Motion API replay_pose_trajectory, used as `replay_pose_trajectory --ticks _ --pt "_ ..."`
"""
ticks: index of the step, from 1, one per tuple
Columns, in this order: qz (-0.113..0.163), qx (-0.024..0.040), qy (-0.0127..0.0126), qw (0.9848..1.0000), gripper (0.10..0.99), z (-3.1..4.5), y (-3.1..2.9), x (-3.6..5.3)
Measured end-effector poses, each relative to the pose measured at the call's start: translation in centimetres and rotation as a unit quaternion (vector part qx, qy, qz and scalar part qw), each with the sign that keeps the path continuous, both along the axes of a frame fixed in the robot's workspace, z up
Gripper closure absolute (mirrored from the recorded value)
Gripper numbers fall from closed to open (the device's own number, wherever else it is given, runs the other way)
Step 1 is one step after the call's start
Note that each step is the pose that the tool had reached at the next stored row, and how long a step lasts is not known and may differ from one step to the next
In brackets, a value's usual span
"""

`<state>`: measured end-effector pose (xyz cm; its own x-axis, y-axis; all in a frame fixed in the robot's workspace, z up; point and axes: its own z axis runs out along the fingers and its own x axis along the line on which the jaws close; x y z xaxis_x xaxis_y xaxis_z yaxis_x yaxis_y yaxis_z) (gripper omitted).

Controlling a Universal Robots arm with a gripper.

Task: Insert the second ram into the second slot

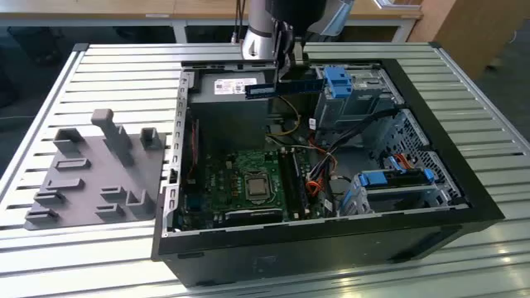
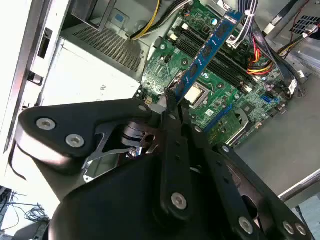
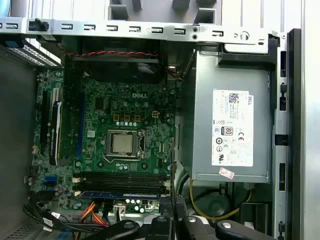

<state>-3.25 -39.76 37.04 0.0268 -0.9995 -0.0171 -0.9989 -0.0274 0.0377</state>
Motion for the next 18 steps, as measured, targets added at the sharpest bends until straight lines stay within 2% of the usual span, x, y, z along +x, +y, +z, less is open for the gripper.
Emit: replay_pose_trajectory --ticks 3,5,10,18 --pt "0.0 0.0 0.0 1.0 0.949 0.0 -0.05 0.0" --pt "0.0 0.0 0.0 1.0 0.949 0.0 -0.28 0.0" --pt "0.0 0.0001 0.0 1.0 0.949 -0.01 -1.6 0.0" --pt "0.0 0.0 0.0 1.0 0.949 0.0 -4.12 -0.01"
